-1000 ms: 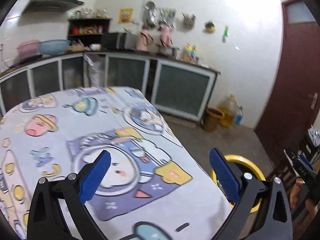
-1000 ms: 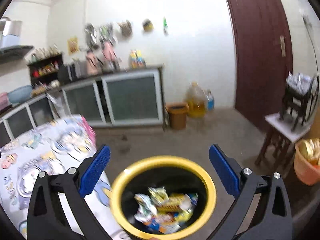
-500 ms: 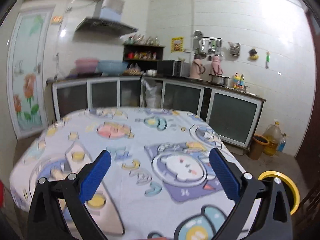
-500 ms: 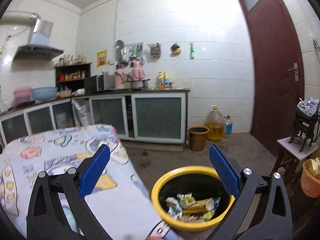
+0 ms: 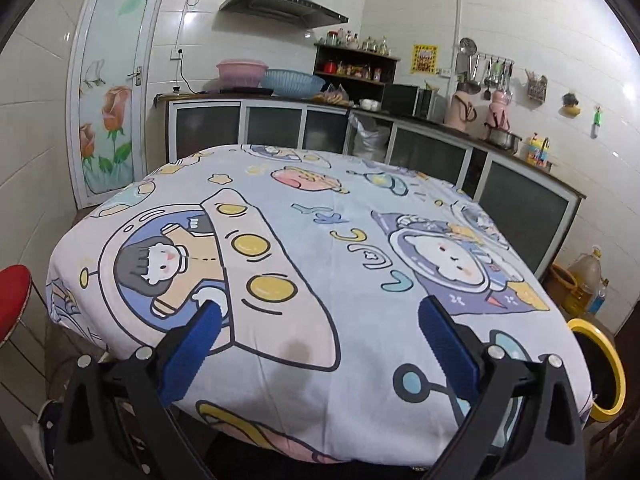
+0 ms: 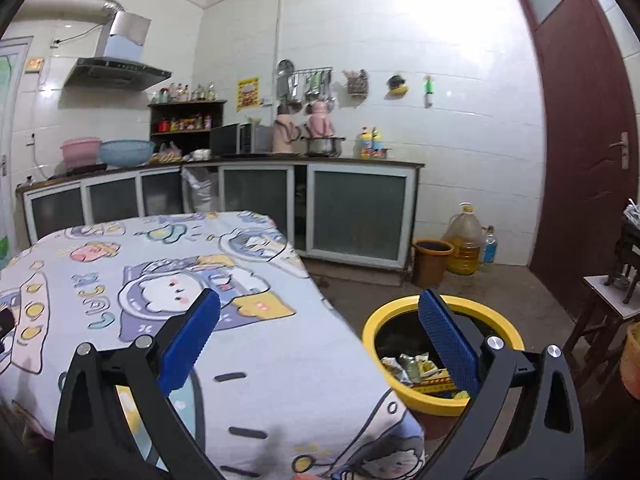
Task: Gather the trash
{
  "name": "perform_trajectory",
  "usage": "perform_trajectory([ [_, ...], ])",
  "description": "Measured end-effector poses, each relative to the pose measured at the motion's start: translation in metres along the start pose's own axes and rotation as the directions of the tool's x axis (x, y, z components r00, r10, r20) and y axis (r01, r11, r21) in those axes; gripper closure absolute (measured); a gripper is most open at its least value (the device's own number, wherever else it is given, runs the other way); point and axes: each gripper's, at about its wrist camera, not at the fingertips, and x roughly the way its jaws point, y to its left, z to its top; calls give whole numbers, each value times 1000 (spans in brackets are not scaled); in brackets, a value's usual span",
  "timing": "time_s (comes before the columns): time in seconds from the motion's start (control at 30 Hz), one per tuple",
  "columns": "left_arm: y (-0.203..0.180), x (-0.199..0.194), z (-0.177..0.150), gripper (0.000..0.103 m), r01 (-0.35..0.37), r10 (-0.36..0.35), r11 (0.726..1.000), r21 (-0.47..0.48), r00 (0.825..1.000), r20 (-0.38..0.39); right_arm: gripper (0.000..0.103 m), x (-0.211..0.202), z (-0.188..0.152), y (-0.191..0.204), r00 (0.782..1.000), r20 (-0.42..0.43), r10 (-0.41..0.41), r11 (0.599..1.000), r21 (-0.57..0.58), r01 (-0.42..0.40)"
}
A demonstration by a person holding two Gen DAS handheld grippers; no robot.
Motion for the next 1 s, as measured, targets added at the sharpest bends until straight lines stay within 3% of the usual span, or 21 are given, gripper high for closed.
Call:
perform_trajectory([
  [0.23, -17, 4, -3, 8, 69, -67, 997, 43, 997, -37, 8, 1, -10, 2, 998, -50, 26, 999, 20, -25],
  [1.0, -31, 2, -9, 8, 107, -101, 991, 80, 992, -76, 8, 2, -14, 2, 998, -66, 18, 1000, -1, -18],
])
